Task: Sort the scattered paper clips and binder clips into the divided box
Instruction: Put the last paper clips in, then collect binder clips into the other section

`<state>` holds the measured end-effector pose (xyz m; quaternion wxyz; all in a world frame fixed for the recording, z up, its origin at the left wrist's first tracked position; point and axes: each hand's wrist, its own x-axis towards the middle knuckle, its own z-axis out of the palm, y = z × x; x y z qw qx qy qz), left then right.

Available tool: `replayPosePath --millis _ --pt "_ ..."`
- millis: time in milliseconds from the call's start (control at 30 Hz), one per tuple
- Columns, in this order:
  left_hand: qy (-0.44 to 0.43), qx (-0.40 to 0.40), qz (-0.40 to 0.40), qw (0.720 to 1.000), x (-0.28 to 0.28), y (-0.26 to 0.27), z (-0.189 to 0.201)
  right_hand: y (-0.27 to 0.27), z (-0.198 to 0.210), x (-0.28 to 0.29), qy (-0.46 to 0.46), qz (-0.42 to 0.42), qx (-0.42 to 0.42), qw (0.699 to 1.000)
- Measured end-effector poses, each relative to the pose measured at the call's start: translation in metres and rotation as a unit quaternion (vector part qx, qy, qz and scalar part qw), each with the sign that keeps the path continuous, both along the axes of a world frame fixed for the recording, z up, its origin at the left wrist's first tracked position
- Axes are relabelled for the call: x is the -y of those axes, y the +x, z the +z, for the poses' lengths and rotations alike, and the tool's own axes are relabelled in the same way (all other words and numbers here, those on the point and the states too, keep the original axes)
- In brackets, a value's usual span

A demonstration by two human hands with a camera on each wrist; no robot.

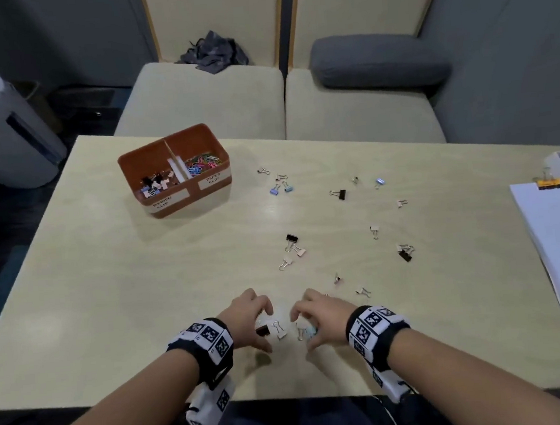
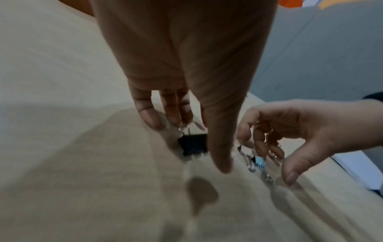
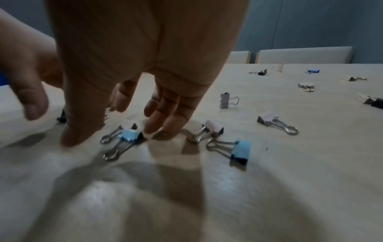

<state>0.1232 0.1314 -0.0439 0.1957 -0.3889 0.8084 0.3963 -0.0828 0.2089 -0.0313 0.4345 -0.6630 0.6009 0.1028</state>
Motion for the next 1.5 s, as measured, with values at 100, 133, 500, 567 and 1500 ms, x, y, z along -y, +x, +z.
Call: replayPosePath --millis 100,133,500,567,1500 --pt "-0.038 0.010 0.022 0.999 -0.008 -0.001 -0.005 0.006 -0.006 -0.008 -0.029 0.020 -0.017 0.999" --pt "-0.040 0.006 0.034 0.999 -0.008 0.000 -0.005 0.008 -0.009 -0.009 -0.039 0.018 -0.017 0.999" --pt "-0.054 0.001 0.081 0.995 -0.001 0.007 0.001 0.003 -0.022 -0.004 -0.071 -0.077 0.030 0.994" --pt "-0.034 -0.013 0.085 0.996 0.002 0.006 0.003 0.003 -0.022 -0.002 -0.065 -0.079 0.029 0.994" --pt "-0.015 -0.011 0.070 0.997 -0.017 -0.026 -0.012 -0.029 0.013 0.013 0.172 -0.323 0.242 0.898"
